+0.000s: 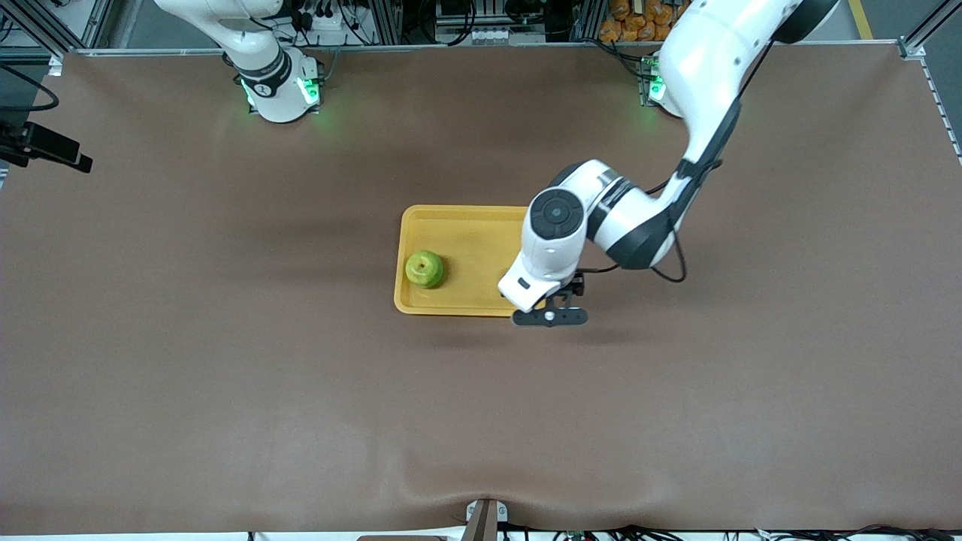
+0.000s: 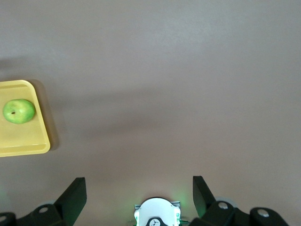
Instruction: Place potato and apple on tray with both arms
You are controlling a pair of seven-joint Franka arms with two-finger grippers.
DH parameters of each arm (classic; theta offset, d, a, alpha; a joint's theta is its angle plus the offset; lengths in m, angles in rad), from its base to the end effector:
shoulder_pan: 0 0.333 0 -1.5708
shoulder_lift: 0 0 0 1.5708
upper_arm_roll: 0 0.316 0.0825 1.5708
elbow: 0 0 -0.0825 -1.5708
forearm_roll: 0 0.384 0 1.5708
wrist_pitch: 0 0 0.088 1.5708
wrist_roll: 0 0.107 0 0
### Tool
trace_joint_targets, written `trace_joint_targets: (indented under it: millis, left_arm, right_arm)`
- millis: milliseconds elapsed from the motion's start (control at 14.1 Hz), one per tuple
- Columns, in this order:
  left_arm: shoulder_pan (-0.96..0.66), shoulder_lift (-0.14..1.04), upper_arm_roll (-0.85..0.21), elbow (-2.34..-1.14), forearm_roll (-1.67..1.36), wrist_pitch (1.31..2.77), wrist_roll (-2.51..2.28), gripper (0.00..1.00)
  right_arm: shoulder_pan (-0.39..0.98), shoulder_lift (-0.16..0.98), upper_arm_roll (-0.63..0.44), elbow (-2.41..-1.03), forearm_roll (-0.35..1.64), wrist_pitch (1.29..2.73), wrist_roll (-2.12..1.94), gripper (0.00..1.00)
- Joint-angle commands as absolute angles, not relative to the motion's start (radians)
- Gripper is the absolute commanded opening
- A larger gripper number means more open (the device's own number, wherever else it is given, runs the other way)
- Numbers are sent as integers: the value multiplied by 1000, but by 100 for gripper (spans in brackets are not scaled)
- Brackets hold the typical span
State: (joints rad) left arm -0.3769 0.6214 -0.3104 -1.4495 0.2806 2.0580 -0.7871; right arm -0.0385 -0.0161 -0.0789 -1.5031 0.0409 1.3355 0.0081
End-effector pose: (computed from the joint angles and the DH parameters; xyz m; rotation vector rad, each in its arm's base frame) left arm 0.5864 -0.4098 0.3376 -3.1007 -0.0413 -0.0961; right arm 0.5209 -0.0567 0.6457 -3.0777 0.1831 0.2302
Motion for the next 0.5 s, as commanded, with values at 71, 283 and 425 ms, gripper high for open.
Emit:
trace_joint_targets:
  millis: [71, 283, 425]
  left_arm:
    - [-281, 477, -321, -1473, 187, 1930, -775, 100]
    - [-210, 387, -321, -1473, 141, 1835, -678, 100]
    - [-155, 316, -319, -1473, 115, 1757, -649, 100]
  right_arm:
    - [-54, -3, -67, -1483, 84, 1400, 5, 100]
    - [-49, -2, -66, -1485, 84, 1422, 3, 100]
    - [-48, -2, -64, -1485, 80, 1424, 3, 100]
